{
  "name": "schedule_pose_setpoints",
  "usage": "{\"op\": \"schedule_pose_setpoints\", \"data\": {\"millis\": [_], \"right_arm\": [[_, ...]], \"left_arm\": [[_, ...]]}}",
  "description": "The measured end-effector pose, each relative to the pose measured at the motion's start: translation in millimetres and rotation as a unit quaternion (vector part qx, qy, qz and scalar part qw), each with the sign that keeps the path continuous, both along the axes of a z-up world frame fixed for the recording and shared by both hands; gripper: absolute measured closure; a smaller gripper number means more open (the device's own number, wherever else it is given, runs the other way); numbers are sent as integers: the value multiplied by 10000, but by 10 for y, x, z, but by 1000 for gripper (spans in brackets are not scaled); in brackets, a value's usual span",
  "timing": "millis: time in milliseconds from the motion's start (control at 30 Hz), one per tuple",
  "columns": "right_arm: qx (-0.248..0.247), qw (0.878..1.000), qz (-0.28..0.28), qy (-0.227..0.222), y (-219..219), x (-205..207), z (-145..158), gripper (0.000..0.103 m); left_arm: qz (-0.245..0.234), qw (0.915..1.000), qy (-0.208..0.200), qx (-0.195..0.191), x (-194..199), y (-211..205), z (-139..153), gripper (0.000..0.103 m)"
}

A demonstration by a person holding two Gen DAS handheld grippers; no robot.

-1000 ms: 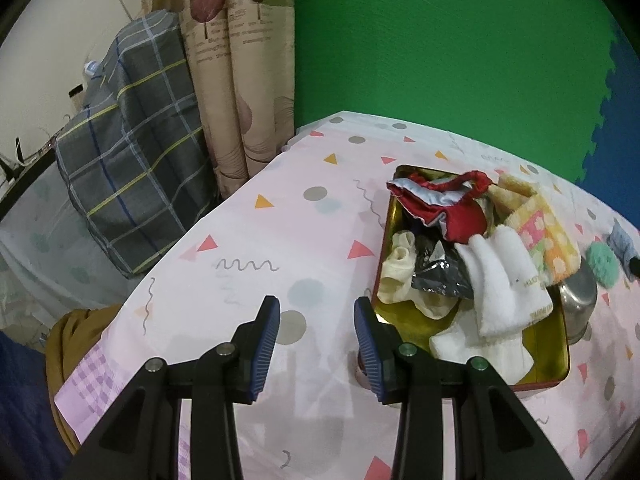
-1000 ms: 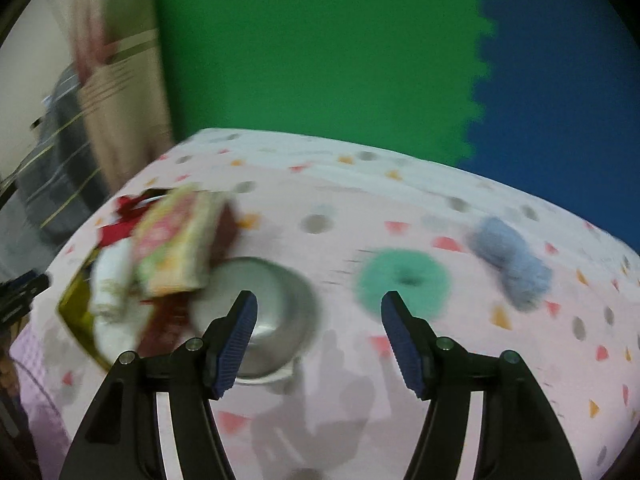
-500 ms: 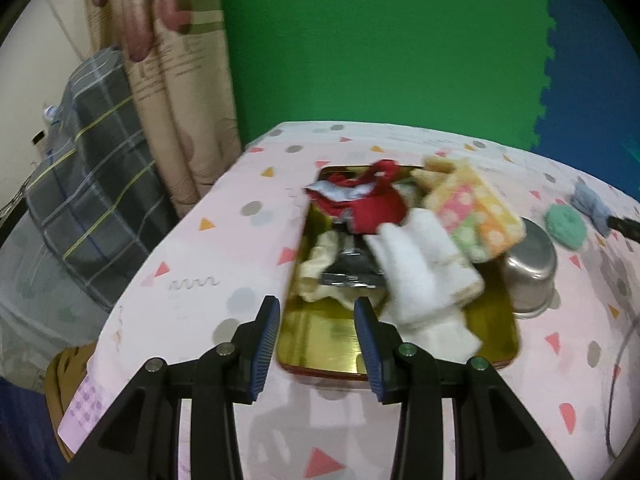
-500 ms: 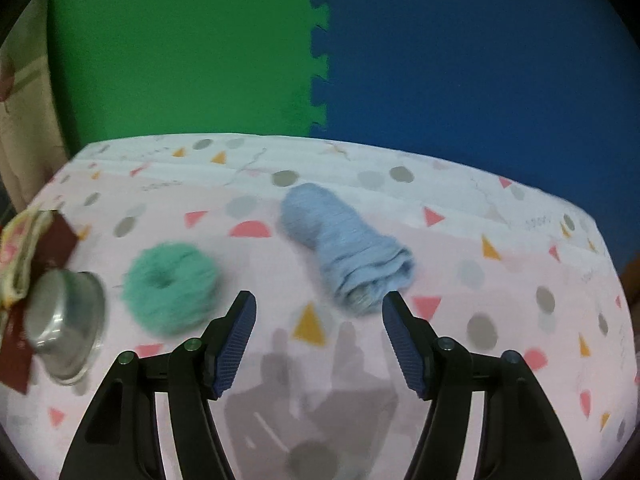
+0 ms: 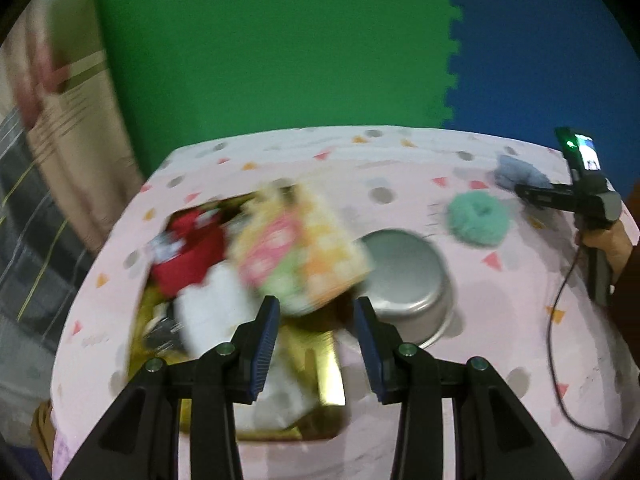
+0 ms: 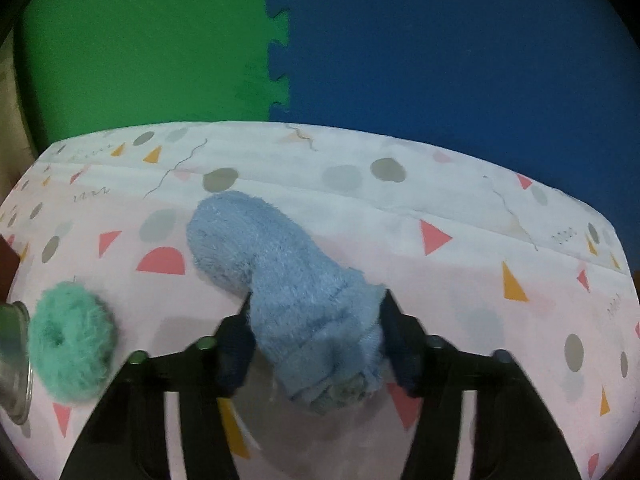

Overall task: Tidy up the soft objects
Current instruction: 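Grasp the blue rolled towel with the right gripper, then grasp the green fluffy scrunchie with the left gripper while right holds the blue towel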

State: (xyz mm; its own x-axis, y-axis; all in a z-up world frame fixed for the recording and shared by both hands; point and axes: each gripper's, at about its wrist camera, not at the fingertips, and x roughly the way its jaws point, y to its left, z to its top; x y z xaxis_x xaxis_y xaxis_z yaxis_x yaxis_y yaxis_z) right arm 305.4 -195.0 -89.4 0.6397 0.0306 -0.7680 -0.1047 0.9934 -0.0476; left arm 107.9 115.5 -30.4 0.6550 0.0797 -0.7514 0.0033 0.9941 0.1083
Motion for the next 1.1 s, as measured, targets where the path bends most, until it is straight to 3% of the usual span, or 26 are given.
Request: {"op": "schedule_pose_setpoints", "data": {"millis": [133,400,733,867,1100], "right_arm": [[116,9999,-84,-32,-111,-52,2,81],[77,9993,-369,-85,-399,-379,23,82],[199,9967,-793,-12,-819,-836,31,82],[196,9965,-812,25,-811,-815,15,82],[172,9968,-785,49,-814,-828,10,81]], "left_arm": [[-394,9992,-18,-41,220,-410,-70,64],[-946,9952,-152,-206,567,-1028,-164,64],[-1189,9923,48,-351,793,-1312,-378,64],[-1236,9908,134,-544,863,-1358,-437,64],[-1270,9909,179,-403,1028,-1456,-504,64]]}}
